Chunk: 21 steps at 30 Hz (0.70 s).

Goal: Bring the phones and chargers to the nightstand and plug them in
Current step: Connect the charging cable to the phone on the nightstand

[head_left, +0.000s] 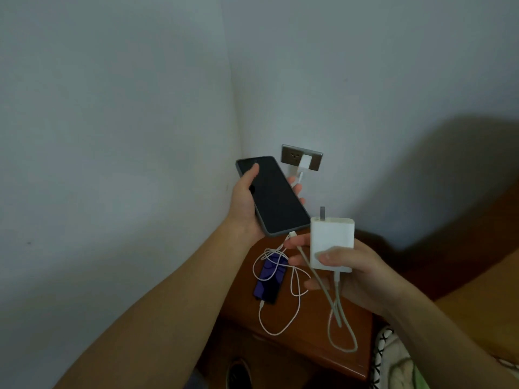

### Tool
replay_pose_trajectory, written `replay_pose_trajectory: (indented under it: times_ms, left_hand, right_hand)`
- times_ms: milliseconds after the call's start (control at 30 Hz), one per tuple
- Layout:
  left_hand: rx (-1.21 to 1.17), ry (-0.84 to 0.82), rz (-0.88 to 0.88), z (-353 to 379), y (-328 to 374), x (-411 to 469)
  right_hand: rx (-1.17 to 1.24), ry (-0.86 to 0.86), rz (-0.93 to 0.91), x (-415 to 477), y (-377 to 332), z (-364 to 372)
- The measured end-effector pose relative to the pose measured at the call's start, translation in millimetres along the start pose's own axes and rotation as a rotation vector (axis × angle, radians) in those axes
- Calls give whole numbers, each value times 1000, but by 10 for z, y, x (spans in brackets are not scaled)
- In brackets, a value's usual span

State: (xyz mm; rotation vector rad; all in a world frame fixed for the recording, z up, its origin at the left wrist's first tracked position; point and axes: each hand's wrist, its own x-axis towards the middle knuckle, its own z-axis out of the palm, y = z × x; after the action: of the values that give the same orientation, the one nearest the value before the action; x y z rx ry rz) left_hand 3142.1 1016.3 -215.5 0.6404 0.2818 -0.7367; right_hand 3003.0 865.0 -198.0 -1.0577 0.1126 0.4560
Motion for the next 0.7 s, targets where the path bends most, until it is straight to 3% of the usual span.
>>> replay_pose_trajectory:
  times_ms: [267,433,600,700]
  left_hand:
    - [118,163,29,-466,64,-83]
    - [462,402,-49,-1035,151,5]
    - [777,475,-118,-1877,14,371]
    - [928,500,-137,-2357,-168,608]
  right_hand:
    - [70,124,80,152,314,-2]
    - [-7,256,119,184,442,-202]
    - [-178,327,223,347,658,-404]
    - [-118,359,255,573,886,-486]
